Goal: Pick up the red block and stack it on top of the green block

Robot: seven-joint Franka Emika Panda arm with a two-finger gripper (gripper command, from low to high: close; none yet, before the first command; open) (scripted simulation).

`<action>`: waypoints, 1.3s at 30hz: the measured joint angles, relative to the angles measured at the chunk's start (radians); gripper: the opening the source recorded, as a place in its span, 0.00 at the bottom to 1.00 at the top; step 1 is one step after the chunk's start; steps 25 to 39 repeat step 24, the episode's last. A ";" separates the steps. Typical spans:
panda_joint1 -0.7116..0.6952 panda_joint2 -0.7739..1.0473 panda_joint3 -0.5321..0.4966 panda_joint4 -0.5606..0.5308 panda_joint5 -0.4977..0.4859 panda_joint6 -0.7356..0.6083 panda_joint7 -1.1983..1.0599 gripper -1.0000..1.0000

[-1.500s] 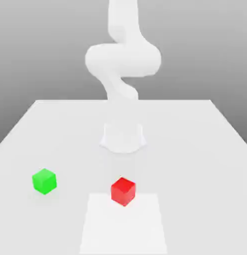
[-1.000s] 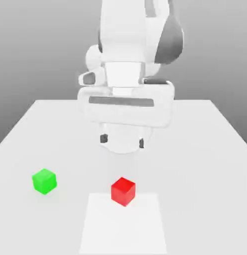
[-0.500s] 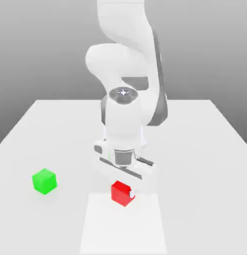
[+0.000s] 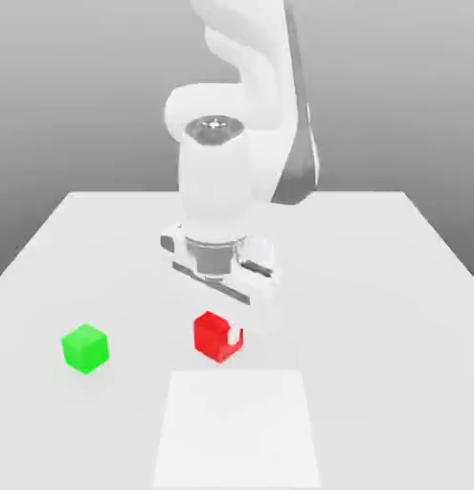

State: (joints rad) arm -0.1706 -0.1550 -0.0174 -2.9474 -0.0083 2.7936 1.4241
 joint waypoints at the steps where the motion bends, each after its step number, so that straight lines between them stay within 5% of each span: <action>1: -0.023 -0.003 -0.016 0.005 -0.007 -0.008 0.002 0.00; 14: -0.322 -0.045 -0.226 0.073 -0.098 -0.114 0.026 0.00; 21: -0.321 0.167 -0.236 0.087 0.025 0.079 -0.063 0.00; 22: -0.325 0.198 -0.224 0.088 0.057 0.108 -0.086 1.00; 39: -0.325 0.198 -0.224 0.088 0.057 0.108 -0.086 1.00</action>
